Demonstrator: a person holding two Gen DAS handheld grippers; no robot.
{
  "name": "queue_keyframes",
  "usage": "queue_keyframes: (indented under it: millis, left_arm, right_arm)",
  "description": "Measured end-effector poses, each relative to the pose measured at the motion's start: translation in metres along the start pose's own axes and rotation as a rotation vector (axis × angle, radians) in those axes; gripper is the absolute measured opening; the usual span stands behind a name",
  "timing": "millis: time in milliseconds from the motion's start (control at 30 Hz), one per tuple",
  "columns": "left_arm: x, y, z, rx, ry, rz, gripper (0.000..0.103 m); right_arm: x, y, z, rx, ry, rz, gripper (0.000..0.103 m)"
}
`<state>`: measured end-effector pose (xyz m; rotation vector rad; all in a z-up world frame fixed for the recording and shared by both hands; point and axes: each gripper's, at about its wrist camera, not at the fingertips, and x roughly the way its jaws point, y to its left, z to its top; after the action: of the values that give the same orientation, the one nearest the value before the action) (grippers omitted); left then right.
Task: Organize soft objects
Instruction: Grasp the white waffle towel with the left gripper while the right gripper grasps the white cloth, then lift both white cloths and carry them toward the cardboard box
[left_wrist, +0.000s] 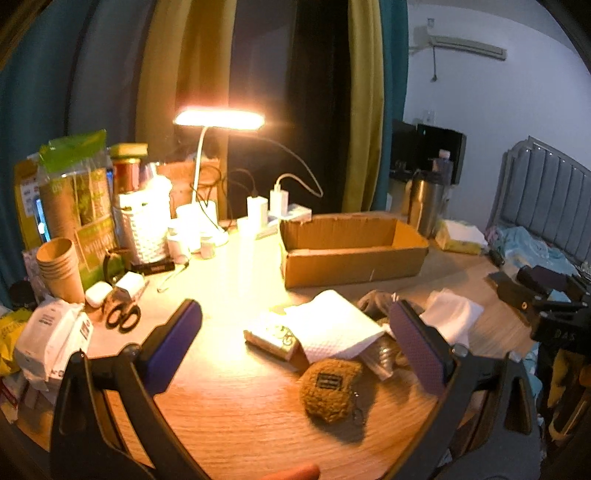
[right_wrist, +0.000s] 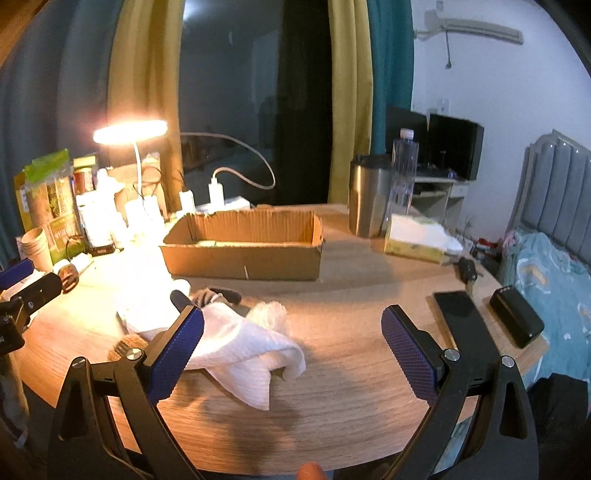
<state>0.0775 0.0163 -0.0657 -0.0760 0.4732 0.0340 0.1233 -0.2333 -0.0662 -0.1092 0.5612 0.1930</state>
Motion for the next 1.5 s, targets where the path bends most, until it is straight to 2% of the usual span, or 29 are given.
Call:
queue_keyframes:
  millis: [267, 500, 533, 633, 667, 733, 767, 800, 867, 933, 967, 1000, 1067, 1133, 1167, 1267, 1333, 1400, 1500]
  left_arm:
    - [0.038, -0.010, -0.008, 0.027, 0.094, -0.019, 0.102]
    - [0.065, -0.016, -0.014, 0.046, 0.162, -0.022, 0.102]
    - [0.068, -0.017, -0.015, 0.050, 0.168, -0.021, 0.101]
    - [0.078, -0.022, -0.014, 0.074, 0.184, -0.023, 0.101]
    - [0.082, -0.024, -0.014, 0.086, 0.193, -0.023, 0.100]
    - [0.091, -0.029, -0.014, 0.107, 0.212, -0.026, 0.100]
    - [0.096, -0.030, -0.015, 0.114, 0.221, -0.026, 0.098]
    - [0.101, -0.031, -0.015, 0.120, 0.231, -0.028, 0.094]
    - [0.113, -0.034, -0.016, 0.129, 0.263, -0.032, 0.089]
    - [0.125, -0.036, -0.019, 0.133, 0.306, -0.042, 0.088]
    - [0.131, -0.038, -0.020, 0.138, 0.328, -0.048, 0.084]
    - [0.136, -0.040, -0.022, 0.147, 0.344, -0.054, 0.078]
    - [0.144, -0.045, -0.024, 0.161, 0.373, -0.070, 0.073]
    - [0.149, -0.049, -0.026, 0.173, 0.388, -0.082, 0.062]
    - [0.151, -0.051, -0.026, 0.178, 0.393, -0.088, 0.053]
    - [0.156, -0.051, -0.025, 0.159, 0.413, -0.122, 0.037]
    - [0.156, -0.051, -0.024, 0.157, 0.414, -0.131, 0.033]
    - [0.153, -0.050, -0.021, 0.147, 0.406, -0.151, 0.022]
    - [0.146, -0.049, -0.013, 0.137, 0.385, -0.168, 0.018]
  right_arm:
    - [0.029, -0.002, -0.006, 0.007, 0.084, 0.056, 0.099]
    - [0.048, 0.013, -0.010, -0.020, 0.129, 0.158, 0.099]
    - [0.050, 0.014, -0.009, -0.020, 0.130, 0.168, 0.094]
    - [0.060, 0.018, -0.010, -0.031, 0.156, 0.204, 0.062]
    - [0.063, 0.020, -0.011, -0.040, 0.169, 0.207, 0.057]
    - [0.070, 0.019, -0.013, -0.048, 0.193, 0.219, 0.054]
    - [0.072, 0.018, -0.014, -0.046, 0.199, 0.227, 0.046]
    - [0.073, 0.016, -0.015, -0.042, 0.205, 0.234, 0.042]
    - [0.073, 0.011, -0.015, -0.037, 0.204, 0.238, 0.020]
    - [0.073, 0.006, -0.014, -0.032, 0.199, 0.252, 0.016]
    - [0.071, 0.003, -0.013, -0.032, 0.191, 0.253, 0.014]
    - [0.069, 0.001, -0.012, -0.032, 0.182, 0.258, 0.013]
    - [0.062, -0.004, -0.009, -0.026, 0.158, 0.276, 0.013]
    - [0.054, -0.009, -0.003, -0.022, 0.123, 0.292, 0.012]
    - [0.051, -0.010, -0.001, -0.021, 0.110, 0.295, 0.012]
    - [0.044, -0.016, 0.007, -0.016, 0.075, 0.298, 0.012]
    - [0.041, -0.019, 0.011, -0.017, 0.057, 0.293, 0.012]
    - [0.038, -0.022, 0.015, -0.014, 0.043, 0.289, 0.012]
    - [0.033, -0.027, 0.021, -0.011, 0.019, 0.284, 0.012]
